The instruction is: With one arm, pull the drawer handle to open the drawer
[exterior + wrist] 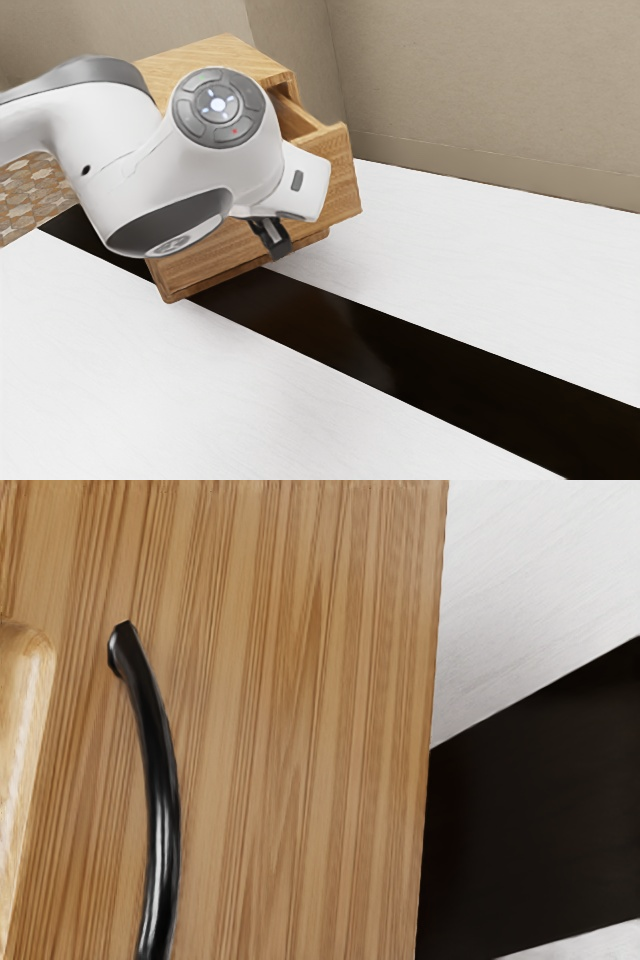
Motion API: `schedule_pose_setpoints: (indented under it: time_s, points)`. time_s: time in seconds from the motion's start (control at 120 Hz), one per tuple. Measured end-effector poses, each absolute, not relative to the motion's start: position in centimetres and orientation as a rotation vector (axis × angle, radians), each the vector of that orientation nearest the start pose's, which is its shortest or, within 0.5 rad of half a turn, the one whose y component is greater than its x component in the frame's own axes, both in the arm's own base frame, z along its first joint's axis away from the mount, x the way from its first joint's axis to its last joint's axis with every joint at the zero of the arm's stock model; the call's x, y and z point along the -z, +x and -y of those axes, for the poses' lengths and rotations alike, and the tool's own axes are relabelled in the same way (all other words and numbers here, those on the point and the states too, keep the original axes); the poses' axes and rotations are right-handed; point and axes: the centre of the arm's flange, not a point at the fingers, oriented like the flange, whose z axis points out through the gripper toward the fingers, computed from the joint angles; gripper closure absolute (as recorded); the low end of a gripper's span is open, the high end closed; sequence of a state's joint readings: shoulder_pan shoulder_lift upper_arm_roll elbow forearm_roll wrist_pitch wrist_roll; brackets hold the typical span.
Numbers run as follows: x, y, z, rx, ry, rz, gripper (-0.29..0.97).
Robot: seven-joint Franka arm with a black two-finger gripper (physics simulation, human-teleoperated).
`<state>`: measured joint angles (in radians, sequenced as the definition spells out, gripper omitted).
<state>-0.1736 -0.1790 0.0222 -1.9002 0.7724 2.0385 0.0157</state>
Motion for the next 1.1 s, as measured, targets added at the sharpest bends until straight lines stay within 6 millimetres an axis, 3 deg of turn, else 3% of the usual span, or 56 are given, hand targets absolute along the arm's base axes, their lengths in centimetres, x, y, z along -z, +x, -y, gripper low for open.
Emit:
schedule_pose_setpoints:
  time_s: [0.883, 0.95, 1.05, 1.1]
  points:
    - [-61.4, 52.3, 9.0, 0.479, -2.352, -0.375, 0.01]
    - [-63.2, 52.0, 9.8, 0.512, -2.349, -0.358, 0.02]
    - [-71.8, 51.0, 12.1, 0.651, -2.499, -0.235, 0.02]
    - [-73.1, 51.8, 11.1, 0.627, -2.702, -0.135, 0.02]
